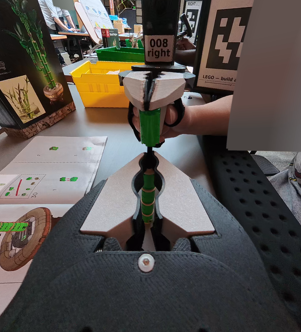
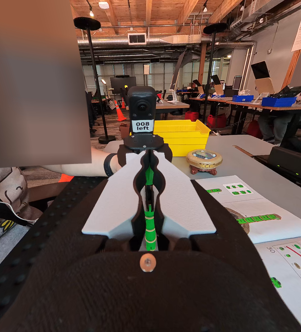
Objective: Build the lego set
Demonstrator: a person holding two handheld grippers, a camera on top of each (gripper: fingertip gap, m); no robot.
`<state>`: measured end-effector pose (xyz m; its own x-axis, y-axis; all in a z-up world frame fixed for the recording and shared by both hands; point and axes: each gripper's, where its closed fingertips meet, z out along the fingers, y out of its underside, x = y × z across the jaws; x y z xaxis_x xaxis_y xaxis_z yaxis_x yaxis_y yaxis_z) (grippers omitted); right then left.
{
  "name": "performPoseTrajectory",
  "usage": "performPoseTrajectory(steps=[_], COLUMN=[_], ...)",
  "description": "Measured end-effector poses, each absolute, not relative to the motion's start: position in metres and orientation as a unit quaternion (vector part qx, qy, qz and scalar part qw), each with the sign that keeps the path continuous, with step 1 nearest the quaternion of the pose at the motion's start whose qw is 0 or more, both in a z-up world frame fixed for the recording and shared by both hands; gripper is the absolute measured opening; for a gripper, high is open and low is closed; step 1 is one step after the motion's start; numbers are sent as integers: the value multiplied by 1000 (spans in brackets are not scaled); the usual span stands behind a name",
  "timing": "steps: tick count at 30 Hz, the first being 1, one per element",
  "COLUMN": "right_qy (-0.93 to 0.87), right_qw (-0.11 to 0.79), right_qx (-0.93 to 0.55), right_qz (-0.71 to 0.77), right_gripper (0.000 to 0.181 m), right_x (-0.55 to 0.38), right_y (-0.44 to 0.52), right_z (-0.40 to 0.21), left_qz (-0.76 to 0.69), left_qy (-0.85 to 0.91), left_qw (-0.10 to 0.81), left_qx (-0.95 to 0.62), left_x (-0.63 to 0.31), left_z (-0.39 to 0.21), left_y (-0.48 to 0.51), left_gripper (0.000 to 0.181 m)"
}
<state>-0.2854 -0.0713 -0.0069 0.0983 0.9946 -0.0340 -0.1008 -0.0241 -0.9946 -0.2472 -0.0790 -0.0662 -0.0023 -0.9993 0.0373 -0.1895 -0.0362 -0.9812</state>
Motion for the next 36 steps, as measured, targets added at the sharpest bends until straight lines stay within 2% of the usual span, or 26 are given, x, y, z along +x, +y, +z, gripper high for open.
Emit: performPoseTrajectory(steps=[36], right_qy=[-453], right_qw=[550], right_qx=[-500], right_qz=[492], right_gripper=[3], right_x=[-288], right_y=[-72], right_z=[-7], left_qz=[-466], left_qy=[535], left_qw=[437], left_qx=[-553], left_x=[-249], left_z=[-66], left_y=[-78], left_gripper=[3])
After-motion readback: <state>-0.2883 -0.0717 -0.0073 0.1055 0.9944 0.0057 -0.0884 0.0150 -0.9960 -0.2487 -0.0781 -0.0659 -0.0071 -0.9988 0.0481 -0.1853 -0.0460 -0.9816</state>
